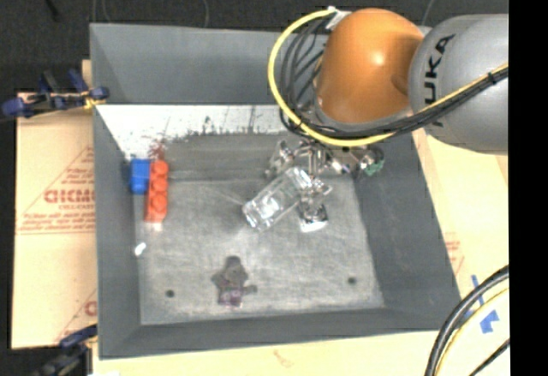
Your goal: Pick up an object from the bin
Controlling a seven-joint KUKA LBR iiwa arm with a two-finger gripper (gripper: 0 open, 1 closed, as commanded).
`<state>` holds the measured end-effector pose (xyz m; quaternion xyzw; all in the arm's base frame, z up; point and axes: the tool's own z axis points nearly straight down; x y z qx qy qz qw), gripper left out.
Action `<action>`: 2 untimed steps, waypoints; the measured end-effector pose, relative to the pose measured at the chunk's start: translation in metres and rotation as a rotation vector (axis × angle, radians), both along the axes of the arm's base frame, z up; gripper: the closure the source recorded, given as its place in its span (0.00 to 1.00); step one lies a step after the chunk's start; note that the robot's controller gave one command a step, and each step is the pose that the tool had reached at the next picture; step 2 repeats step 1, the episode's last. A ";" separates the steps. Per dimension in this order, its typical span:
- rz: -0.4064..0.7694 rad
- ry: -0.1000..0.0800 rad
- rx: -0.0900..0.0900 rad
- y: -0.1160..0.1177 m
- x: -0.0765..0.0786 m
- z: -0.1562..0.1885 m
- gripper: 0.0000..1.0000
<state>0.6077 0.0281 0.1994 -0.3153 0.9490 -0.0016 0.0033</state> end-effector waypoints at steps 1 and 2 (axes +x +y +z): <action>0.016 -0.003 0.000 -0.005 0.000 0.091 1.00; 0.016 -0.003 0.000 -0.005 0.000 0.091 1.00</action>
Offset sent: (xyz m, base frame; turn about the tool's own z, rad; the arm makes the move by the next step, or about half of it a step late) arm -0.0022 -0.0038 0.0860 -0.0197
